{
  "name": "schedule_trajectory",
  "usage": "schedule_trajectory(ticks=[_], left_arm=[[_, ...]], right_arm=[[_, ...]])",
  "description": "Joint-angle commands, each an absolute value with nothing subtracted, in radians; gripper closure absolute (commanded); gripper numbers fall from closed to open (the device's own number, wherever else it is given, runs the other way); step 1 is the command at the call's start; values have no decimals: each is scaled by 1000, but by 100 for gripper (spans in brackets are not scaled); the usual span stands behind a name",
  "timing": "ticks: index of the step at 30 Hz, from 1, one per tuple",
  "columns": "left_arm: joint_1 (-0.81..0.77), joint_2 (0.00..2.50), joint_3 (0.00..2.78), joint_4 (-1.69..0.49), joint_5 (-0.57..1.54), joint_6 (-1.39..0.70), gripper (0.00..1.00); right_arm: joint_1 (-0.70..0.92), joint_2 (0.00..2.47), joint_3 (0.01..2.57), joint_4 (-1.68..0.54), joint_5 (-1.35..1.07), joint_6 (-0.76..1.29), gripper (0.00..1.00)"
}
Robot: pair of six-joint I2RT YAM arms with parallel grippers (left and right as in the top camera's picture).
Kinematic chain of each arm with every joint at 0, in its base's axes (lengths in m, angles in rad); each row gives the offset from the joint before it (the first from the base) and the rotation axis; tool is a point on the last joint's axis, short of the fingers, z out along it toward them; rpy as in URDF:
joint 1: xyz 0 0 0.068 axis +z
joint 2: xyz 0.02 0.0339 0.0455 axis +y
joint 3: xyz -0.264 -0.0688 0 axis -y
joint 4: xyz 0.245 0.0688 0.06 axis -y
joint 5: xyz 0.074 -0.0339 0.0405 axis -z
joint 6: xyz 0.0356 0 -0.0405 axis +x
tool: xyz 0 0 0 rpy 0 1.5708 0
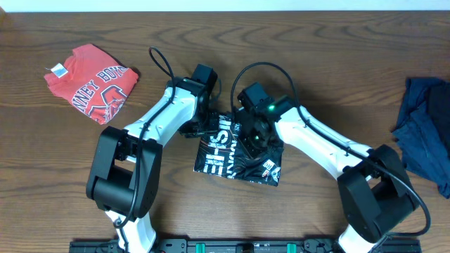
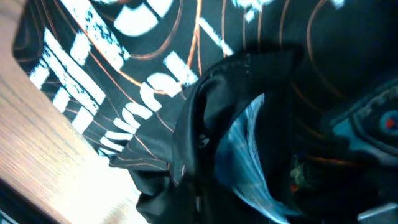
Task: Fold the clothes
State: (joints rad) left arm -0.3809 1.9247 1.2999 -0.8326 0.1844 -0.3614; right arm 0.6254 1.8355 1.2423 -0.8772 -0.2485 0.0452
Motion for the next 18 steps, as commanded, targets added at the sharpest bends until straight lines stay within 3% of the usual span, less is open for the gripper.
schedule_trajectory(ticks=[1,15,18], left_arm=[[-378,1942,1294,-835,191,-345,54],[-378,1942,1294,-834,191,-345,55],[-378,1942,1294,-835,190,-345,54]], right_arm=[[629,1839,1242,-908,-204,49,99],[558,1839,1242,-1178,189,146,99],[537,1839,1242,-1169,170,157,94]])
